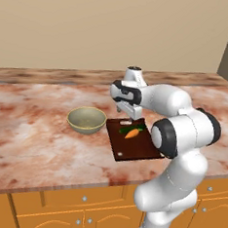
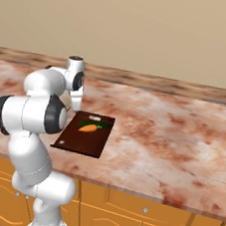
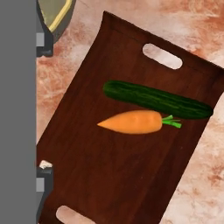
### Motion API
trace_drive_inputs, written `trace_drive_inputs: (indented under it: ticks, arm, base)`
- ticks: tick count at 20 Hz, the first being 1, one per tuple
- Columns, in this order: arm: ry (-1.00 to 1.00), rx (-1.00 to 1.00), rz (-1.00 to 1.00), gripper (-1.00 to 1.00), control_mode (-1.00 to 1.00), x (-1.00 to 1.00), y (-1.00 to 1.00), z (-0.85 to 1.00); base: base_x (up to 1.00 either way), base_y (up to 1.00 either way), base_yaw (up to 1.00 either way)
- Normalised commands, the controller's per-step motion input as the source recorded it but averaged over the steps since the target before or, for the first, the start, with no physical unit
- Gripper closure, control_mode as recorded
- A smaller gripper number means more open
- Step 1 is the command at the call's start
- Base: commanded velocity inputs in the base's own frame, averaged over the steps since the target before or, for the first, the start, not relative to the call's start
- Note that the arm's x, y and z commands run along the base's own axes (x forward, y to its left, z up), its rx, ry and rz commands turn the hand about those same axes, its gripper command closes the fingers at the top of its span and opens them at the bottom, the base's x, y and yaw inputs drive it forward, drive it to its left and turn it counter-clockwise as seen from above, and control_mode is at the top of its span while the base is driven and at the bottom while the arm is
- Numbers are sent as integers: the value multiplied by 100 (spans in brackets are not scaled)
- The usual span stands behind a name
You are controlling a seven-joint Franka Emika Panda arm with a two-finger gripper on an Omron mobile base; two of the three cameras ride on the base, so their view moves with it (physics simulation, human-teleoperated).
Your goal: Place the two vegetables and bowl onto the tray for setting up a vegetable dip station.
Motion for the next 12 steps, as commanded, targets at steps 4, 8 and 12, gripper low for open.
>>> trace_drive_inputs:
  ticks: [4, 8, 12]
  arm:
    - [0, 0, 0, -100, -100, -12, 26, 0]
    - [0, 0, 0, -100, -100, -6, 35, 0]
    - [0, 0, 0, -100, -100, -1, 38, -1]
  base:
    - [0, 0, 0]
    - [0, 0, 0]
    - [0, 0, 0]
